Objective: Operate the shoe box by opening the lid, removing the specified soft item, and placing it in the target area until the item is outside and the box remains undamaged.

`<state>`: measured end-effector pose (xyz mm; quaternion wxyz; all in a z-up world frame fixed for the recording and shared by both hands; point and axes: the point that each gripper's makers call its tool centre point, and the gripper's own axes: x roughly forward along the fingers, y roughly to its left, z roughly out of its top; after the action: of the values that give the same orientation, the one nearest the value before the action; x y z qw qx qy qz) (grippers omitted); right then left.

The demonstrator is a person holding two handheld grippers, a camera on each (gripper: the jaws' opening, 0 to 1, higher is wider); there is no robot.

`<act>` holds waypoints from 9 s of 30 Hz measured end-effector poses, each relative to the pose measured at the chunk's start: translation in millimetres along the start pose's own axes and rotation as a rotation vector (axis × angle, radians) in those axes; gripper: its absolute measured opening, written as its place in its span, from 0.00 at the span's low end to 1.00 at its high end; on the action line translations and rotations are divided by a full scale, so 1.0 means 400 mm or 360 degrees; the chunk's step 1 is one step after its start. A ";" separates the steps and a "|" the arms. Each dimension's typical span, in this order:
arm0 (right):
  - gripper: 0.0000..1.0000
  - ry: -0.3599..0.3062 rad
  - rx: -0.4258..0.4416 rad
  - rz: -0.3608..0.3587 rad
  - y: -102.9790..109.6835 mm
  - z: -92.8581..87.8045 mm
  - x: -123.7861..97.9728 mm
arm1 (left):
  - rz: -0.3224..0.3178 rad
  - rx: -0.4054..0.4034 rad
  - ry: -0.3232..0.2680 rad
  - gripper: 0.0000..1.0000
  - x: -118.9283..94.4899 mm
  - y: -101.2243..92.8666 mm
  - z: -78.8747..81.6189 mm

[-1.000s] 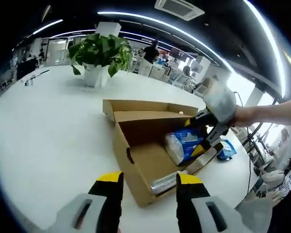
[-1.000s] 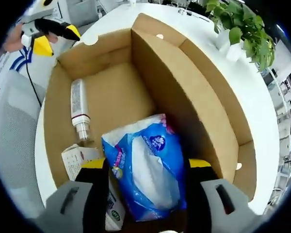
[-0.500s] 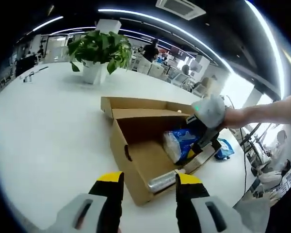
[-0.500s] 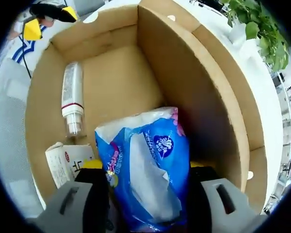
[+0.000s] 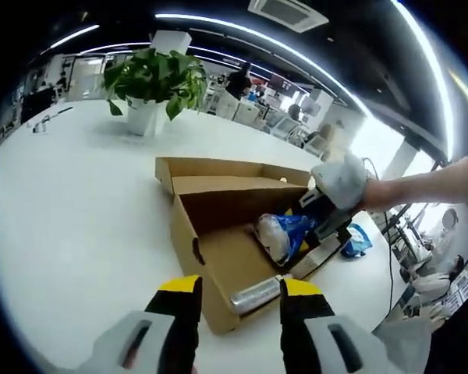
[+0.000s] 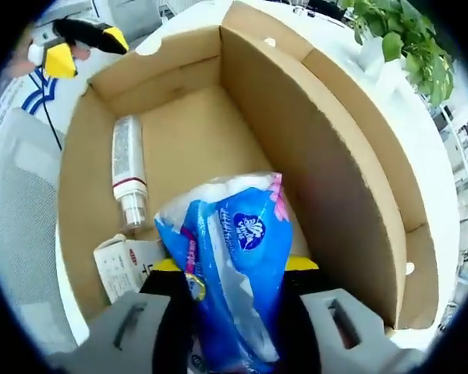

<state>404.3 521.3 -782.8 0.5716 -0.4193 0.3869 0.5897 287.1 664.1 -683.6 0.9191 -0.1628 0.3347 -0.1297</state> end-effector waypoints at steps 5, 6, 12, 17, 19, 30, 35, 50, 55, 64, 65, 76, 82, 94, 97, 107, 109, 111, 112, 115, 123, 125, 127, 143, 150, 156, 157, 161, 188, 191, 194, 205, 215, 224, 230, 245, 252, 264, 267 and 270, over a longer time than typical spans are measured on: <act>0.31 -0.0018 -0.0028 -0.0060 0.001 0.007 -0.014 | -0.0012 0.0009 -0.0001 0.40 0.002 -0.004 0.006; 0.31 -0.0024 -0.0027 -0.0072 0.002 0.009 -0.017 | -0.0014 0.0008 -0.0003 0.40 0.003 -0.006 0.008; 0.30 -0.0050 -0.0036 -0.0105 0.004 0.023 -0.041 | -0.0029 0.0034 -0.0007 0.40 0.003 -0.016 0.010; 0.29 -0.0089 -0.0025 -0.0155 -0.002 0.038 -0.065 | -0.0035 0.0062 -0.0001 0.41 -0.001 -0.026 0.006; 0.29 -0.0098 -0.0034 -0.0182 -0.002 0.044 -0.078 | -0.0044 0.0070 0.0001 0.41 -0.005 -0.036 0.005; 0.28 -0.0204 -0.0050 -0.0281 0.003 0.089 -0.165 | -0.0086 0.0115 0.0006 0.42 -0.020 -0.087 0.009; 0.28 -0.0214 -0.0044 -0.0321 0.001 0.080 -0.197 | -0.0109 0.0143 0.0002 0.42 -0.016 -0.101 0.012; 0.28 -0.0218 -0.0027 -0.0400 0.009 0.046 -0.272 | -0.0152 0.0178 -0.0013 0.42 -0.021 -0.156 0.024; 0.28 -0.0245 0.0008 -0.0429 0.008 0.033 -0.302 | -0.0164 0.0197 -0.0014 0.42 -0.021 -0.176 0.026; 0.28 -0.0314 0.0078 -0.0480 0.015 0.014 -0.352 | -0.0186 0.0231 0.0001 0.42 -0.016 -0.202 0.022; 0.28 -0.0299 0.0060 -0.0498 0.014 0.006 -0.357 | -0.0189 0.0235 0.0004 0.42 -0.015 -0.204 0.021; 0.28 -0.0263 0.0121 -0.0551 0.028 -0.105 -0.397 | -0.0220 0.0288 0.0033 0.42 0.005 -0.247 0.017; 0.28 -0.0227 0.0193 -0.0578 0.045 -0.197 -0.419 | -0.0248 0.0320 0.0055 0.42 0.018 -0.285 0.008; 0.28 -0.0173 0.0435 -0.0669 0.090 -0.411 -0.479 | -0.0341 0.0377 0.0097 0.42 0.064 -0.379 0.002; 0.28 -0.0157 0.0485 -0.0681 0.111 -0.465 -0.490 | -0.0364 0.0393 0.0103 0.42 0.074 -0.406 -0.001; 0.29 -0.0119 0.0690 -0.0724 0.179 -0.633 -0.518 | -0.0436 0.0454 0.0157 0.42 0.118 -0.477 -0.017; 0.29 -0.0102 0.0716 -0.0724 0.194 -0.667 -0.519 | -0.0445 0.0458 0.0162 0.42 0.124 -0.490 -0.019; 0.29 -0.0088 0.0743 -0.0726 0.209 -0.698 -0.521 | -0.0451 0.0462 0.0165 0.42 0.130 -0.500 -0.020; 0.29 -0.0084 0.0759 -0.0728 0.214 -0.710 -0.522 | -0.0457 0.0456 0.0167 0.42 0.134 -0.508 -0.021; 0.29 -0.0076 0.0810 -0.0737 0.230 -0.752 -0.527 | -0.0467 0.0447 0.0177 0.42 0.146 -0.526 -0.027; 0.29 -0.0070 0.0872 -0.0748 0.256 -0.818 -0.543 | -0.0480 0.0474 0.0196 0.42 0.172 -0.579 -0.039; 0.29 -0.0070 0.0883 -0.0748 0.259 -0.835 -0.543 | -0.0482 0.0477 0.0202 0.42 0.177 -0.589 -0.042; 0.29 -0.0065 0.0891 -0.0739 0.264 -0.848 -0.541 | -0.0485 0.0481 0.0207 0.42 0.181 -0.598 -0.045; 0.29 -0.0033 0.0872 -0.0681 0.202 -0.909 -0.522 | -0.0421 0.0463 0.0207 0.42 0.195 -0.588 -0.026; 0.29 0.0042 0.0803 -0.0624 0.141 -0.940 -0.493 | -0.0336 0.0409 0.0188 0.42 0.173 -0.534 -0.016; 0.30 0.0097 0.0766 -0.0571 0.095 -0.963 -0.461 | -0.0258 0.0368 0.0177 0.42 0.151 -0.484 -0.012; 0.30 0.0112 0.0747 -0.0564 0.089 -0.968 -0.455 | -0.0243 0.0357 0.0173 0.42 0.148 -0.476 -0.011; 0.31 0.0191 0.0679 -0.0523 0.083 -0.985 -0.431 | -0.0198 0.0328 0.0167 0.42 0.131 -0.450 -0.013; 0.43 0.0367 0.0375 -0.0427 0.064 -0.985 -0.393 | -0.0111 0.0338 0.0164 0.42 0.099 -0.395 -0.001; 0.43 0.0381 0.0367 -0.0437 0.070 -0.979 -0.410 | -0.0118 0.0332 0.0153 0.42 0.093 -0.390 0.000; 0.41 0.0394 0.0365 -0.0442 0.077 -0.969 -0.429 | -0.0121 0.0321 0.0142 0.42 0.087 -0.381 -0.002; 0.38 0.0464 0.0366 -0.0511 0.087 -0.950 -0.496 | -0.0140 0.0279 0.0108 0.42 0.050 -0.340 -0.016; 0.37 0.0453 0.0381 -0.0556 0.093 -0.893 -0.513 | -0.0155 0.0261 0.0083 0.42 0.018 -0.300 -0.016; 0.37 0.0442 0.0351 -0.0552 0.094 -0.818 -0.501 | -0.0149 0.0228 0.0053 0.42 -0.023 -0.262 -0.021; 0.37 0.0398 0.0343 -0.0556 0.078 -0.748 -0.490 | -0.0143 0.0205 0.0031 0.42 -0.046 -0.232 -0.019; 0.35 -0.0062 0.0636 -0.0535 0.035 -0.488 -0.457 | -0.0151 0.0130 -0.0007 0.42 -0.065 -0.190 -0.018; 0.36 -0.0359 0.0807 -0.0454 0.011 -0.335 -0.447 | -0.0143 0.0112 -0.0003 0.42 -0.074 -0.164 -0.027; 0.36 -0.0468 0.0753 -0.0330 0.042 -0.182 -0.388 | -0.0102 0.0079 -0.0016 0.42 -0.092 -0.113 -0.022; 0.35 -0.0456 0.0721 -0.0309 0.052 -0.170 -0.377 | -0.0097 0.0072 -0.0020 0.42 -0.090 -0.108 -0.019; 0.35 -0.0469 0.0721 -0.0291 0.056 -0.158 -0.374 | -0.0096 0.0071 -0.0020 0.42 -0.087 -0.107 -0.017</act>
<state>384.4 408.9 -665.1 0.7516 -0.2239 0.3820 0.4889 251.5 635.7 -652.1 0.9203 -0.1531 0.3208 -0.1636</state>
